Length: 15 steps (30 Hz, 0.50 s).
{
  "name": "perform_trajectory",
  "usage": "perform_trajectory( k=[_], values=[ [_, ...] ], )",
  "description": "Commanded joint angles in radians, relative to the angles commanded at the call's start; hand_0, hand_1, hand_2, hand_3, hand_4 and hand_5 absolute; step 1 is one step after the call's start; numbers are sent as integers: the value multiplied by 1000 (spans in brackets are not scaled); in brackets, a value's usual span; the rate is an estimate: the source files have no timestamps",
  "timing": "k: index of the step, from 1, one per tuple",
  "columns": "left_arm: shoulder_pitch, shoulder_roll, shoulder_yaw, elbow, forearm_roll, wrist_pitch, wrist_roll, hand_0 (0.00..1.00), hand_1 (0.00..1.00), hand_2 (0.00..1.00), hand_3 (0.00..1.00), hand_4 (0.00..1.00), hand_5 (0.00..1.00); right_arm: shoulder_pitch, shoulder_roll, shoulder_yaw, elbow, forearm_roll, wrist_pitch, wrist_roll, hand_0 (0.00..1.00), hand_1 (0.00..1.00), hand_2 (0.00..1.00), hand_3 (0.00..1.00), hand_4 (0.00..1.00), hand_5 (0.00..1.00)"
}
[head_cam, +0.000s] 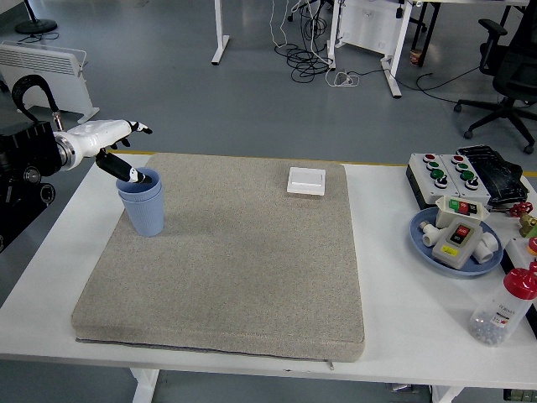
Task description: Push cup pick cup insert cup
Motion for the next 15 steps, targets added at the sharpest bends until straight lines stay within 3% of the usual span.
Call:
perform_trajectory(
  k=[11,14,15],
  values=[
    [9,5,-18,-4,-4,24,-15,780,879,998,980,958,428,4,0,0,0,2,0,-1,725,651,645,574,118,467],
    [21,14,-35,-22,-5,58,-25,780,879,998,980,958,428,4,-1,1,0,2,0,-1,725,651,645,574,118,467],
    [29,18,-46,-30,-19,73,-34,769,853,998,943,812,462,4,-1,2,0,2,0,-1,725,651,644,574,118,466]
  ],
)
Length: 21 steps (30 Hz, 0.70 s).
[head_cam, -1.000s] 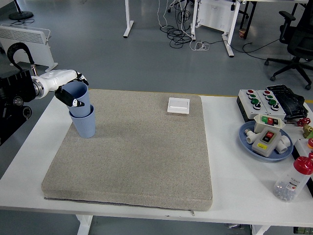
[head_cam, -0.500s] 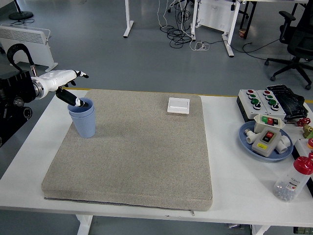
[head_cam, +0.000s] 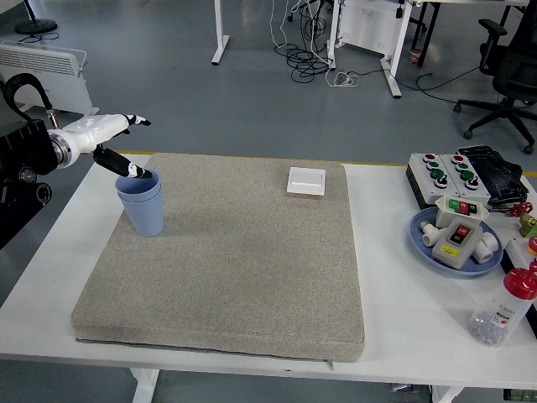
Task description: Push cup pick cup insert cup
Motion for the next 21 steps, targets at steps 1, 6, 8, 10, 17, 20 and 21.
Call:
perform_trajectory(
  k=[1,6,8,10,17,20,21],
  values=[
    [9,5,-13,-9,-21,22,-10,769,853,998,943,812,462,0,0,1,0,-1,0,0,725,651,644,574,118,466],
    [96,31,-158,-96,-184,128,-78,706,765,865,773,670,557,-1,1,9,0,-2,-1,1,725,650,644,573,118,467],
    [146,39,-240,-145,-275,172,-101,706,765,865,773,670,557,-1,1,11,0,-2,-1,2,725,650,644,573,118,467],
    [189,40,-308,-183,-358,206,-110,706,765,865,773,670,557,-2,1,13,0,-3,-1,2,725,650,644,573,118,467],
    [375,21,-528,-336,-647,197,45,711,748,834,741,617,760,-2,1,17,0,-14,1,0,725,650,644,574,119,467],
    [457,-1,-610,-399,-770,182,95,733,756,856,787,616,877,-3,2,19,0,-15,1,0,725,650,644,574,119,467],
    [502,-18,-656,-437,-816,181,108,733,756,856,787,616,877,-3,2,19,0,-16,1,0,725,650,644,574,119,467]
  ],
)
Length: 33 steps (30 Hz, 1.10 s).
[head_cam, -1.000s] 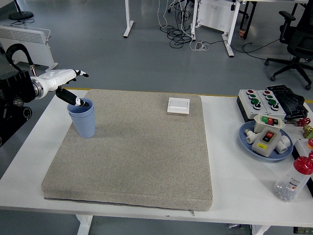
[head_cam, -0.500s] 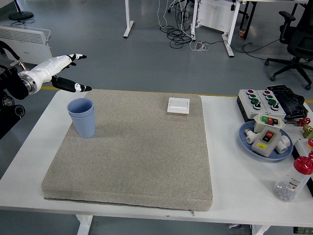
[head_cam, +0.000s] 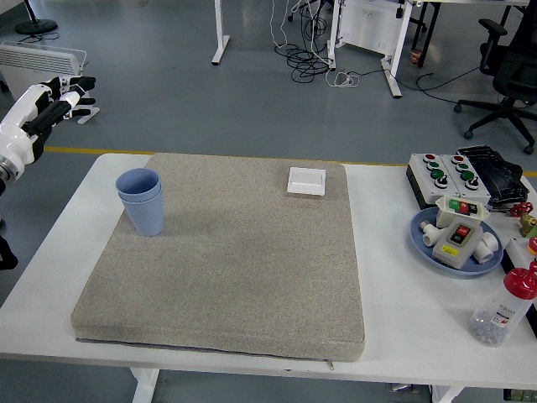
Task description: Push cup pick cup insert cup
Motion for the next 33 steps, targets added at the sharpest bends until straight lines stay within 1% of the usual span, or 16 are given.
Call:
perform_trajectory(
  k=[2,3,4,5,6,7,9,12,15,16,18,20,21,24,27,33],
  values=[
    [66,-14,-64,-37,-85,0,7,733,756,856,787,616,877,0,0,0,0,0,0,0,725,650,644,574,119,467],
    [96,-33,-94,-60,-124,-1,15,753,761,852,787,590,998,-1,0,0,0,-1,0,0,725,649,644,574,119,466],
    [138,-59,-136,-89,-169,-6,23,753,761,852,787,590,998,0,0,0,0,-3,1,0,725,649,644,574,119,466],
    [173,-70,-171,-102,-208,-9,27,753,761,852,787,590,998,0,0,0,0,-4,1,0,725,649,644,574,119,466],
    [228,-97,-223,-126,-266,-18,25,753,761,852,787,590,998,1,0,1,0,-4,1,1,725,649,644,574,119,466],
    [248,-102,-240,-131,-299,-19,25,753,761,852,787,590,998,1,0,1,0,-4,1,1,725,649,644,574,119,466],
    [310,-144,-287,-152,-377,-26,8,753,761,852,787,590,998,1,-1,3,0,-5,2,1,725,649,644,574,119,466],
    [389,-206,-324,-162,-491,-29,-32,779,787,862,802,562,998,-1,1,7,0,-7,2,1,725,648,644,574,119,467],
    [450,-272,-335,-147,-509,-44,-86,797,802,870,814,555,998,-5,4,11,0,-11,2,2,725,649,644,574,119,468],
    [457,-283,-336,-145,-509,-46,-93,797,802,870,814,555,998,-6,5,12,0,-11,1,2,725,649,644,574,119,468],
    [488,-324,-338,-124,-521,-68,-98,797,802,870,814,555,998,-8,7,13,0,-15,2,2,725,649,644,574,119,468],
    [505,-341,-327,-111,-531,-78,-114,797,802,870,814,555,998,-9,7,13,0,-19,2,2,725,649,644,574,119,468],
    [509,-344,-323,-109,-531,-80,-119,834,850,932,866,553,998,-10,7,13,0,-21,2,1,724,649,644,574,119,467],
    [514,-343,-300,-98,-508,-88,-177,834,850,932,866,553,998,-13,7,13,0,-27,3,0,724,649,644,574,119,467],
    [512,-342,-291,-90,-499,-90,-207,834,850,932,866,553,998,-15,7,12,0,-30,3,-1,724,649,644,574,119,467],
    [504,-350,-280,-72,-489,-89,-205,841,857,939,869,555,998,-17,7,9,0,-28,3,-2,725,648,644,574,118,467]
  ],
)
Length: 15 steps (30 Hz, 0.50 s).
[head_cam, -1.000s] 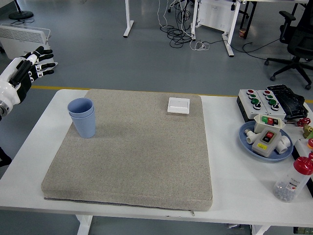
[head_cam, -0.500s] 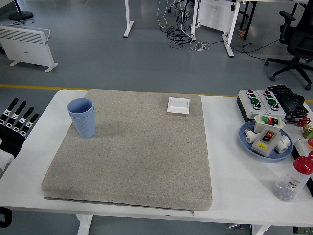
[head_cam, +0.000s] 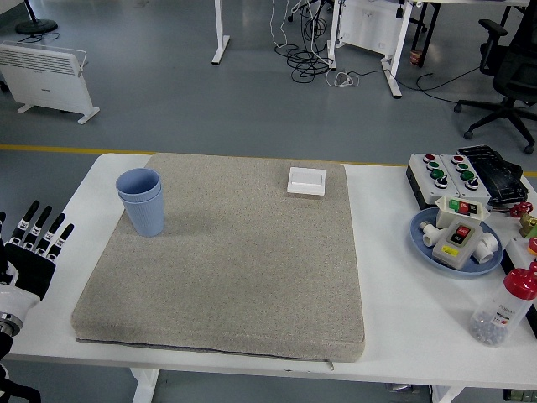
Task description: Push cup pick cup insert cup
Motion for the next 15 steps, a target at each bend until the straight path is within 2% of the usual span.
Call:
perform_trajectory(
  k=[4,15],
  values=[
    [-7,-9,1,8,5,2,-2,841,857,939,869,554,998,1,-1,-1,0,2,0,1,723,648,643,574,119,466],
    [-8,-13,-11,12,8,7,8,840,852,934,868,551,998,6,-3,2,0,3,-1,1,723,648,644,574,118,466]
  ],
)
